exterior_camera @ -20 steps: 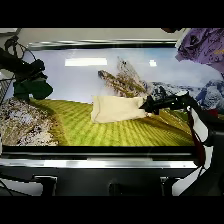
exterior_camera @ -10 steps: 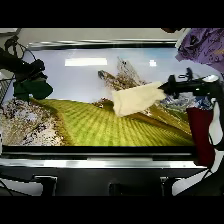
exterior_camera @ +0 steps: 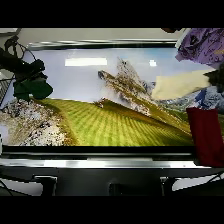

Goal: Fold the clothes and pants, and hang the long-sleeved shirts on hangers.

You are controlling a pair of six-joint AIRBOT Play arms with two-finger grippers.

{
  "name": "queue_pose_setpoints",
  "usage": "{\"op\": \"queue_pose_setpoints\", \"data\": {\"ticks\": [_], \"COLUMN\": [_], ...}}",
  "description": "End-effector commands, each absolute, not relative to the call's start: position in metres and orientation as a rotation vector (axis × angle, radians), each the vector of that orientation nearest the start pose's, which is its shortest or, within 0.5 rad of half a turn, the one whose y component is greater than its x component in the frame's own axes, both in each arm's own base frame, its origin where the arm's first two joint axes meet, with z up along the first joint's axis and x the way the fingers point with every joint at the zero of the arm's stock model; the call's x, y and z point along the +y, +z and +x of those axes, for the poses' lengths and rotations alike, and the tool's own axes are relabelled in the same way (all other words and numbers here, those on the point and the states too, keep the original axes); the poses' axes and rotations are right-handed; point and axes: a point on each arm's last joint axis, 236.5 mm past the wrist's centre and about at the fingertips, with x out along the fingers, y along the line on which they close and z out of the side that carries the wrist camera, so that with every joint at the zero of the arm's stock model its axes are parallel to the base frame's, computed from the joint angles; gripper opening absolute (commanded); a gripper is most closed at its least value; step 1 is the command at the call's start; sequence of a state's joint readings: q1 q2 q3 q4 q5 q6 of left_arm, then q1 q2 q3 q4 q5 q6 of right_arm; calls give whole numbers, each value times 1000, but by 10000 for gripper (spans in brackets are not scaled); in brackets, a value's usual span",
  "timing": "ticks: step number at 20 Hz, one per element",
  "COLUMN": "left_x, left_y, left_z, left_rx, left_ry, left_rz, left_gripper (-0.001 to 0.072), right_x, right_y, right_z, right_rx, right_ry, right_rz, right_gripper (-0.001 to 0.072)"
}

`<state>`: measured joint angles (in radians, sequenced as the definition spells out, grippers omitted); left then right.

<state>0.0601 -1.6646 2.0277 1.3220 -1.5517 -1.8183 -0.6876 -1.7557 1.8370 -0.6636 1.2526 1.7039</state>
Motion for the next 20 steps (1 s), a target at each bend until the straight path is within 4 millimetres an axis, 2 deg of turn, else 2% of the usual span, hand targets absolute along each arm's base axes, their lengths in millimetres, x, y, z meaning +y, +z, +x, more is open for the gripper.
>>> {"op": "queue_pose_setpoints", "data": {"ticks": [1, 4, 6, 11, 14, 18, 20], "left_x": [-29, -29, -29, -29, -29, -29, -29], "left_y": [130, 130, 130, 129, 129, 128, 128], "left_z": [484, 483, 483, 481, 480, 479, 479], "left_rx": [1195, 1198, 1199, 1207, 1214, 1218, 1218], "left_ry": [-17, -17, -17, -17, -17, -17, -18], "left_rz": [-406, -405, -405, -404, -403, -402, -402], "left_gripper": [17, 17, 17, 17, 17, 17, 17], "right_x": [-256, -282, -284, -290, -298, -304, -303], "right_y": [141, 157, 163, 161, 156, 138, 129], "right_z": [478, 447, 429, 382, 345, 298, 283], "right_rx": [671, 642, 657, 726, 791, 933, 989], "right_ry": [-261, -403, -470, -686, -835, -1004, -1049], "right_rz": [1216, 1201, 1196, 1189, 1128, 1059, 1039], "right_gripper": [33, 32, 32, 32, 32, 33, 34]}}
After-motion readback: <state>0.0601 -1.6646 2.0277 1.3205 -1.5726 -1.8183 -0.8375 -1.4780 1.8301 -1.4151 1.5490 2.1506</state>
